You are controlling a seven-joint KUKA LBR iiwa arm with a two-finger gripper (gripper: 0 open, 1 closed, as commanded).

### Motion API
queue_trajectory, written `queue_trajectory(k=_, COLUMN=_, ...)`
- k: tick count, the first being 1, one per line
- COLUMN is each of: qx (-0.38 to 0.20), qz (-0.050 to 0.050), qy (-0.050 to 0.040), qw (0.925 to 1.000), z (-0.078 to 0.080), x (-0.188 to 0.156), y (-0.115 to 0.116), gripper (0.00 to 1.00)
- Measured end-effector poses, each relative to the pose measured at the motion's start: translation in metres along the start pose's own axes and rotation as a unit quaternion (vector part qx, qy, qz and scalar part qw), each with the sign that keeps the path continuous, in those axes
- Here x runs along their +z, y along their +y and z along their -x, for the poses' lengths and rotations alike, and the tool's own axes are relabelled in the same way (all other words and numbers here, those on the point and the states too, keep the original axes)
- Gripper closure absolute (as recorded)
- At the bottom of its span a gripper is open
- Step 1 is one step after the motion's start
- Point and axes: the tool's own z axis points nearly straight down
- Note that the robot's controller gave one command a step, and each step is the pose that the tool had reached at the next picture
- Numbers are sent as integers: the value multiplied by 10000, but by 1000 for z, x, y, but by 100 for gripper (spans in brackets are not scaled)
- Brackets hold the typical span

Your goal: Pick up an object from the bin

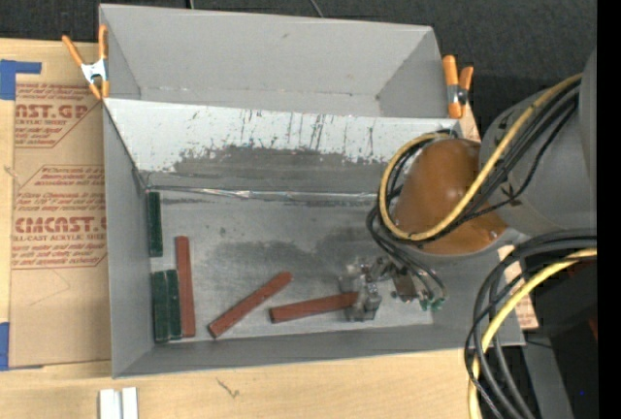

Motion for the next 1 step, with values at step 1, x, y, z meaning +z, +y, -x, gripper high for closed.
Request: queue_trajectory(k=1, qx=-122, qz=0, qy=1, qw=9999, z=15, x=-86, y=-26, gripper=100)
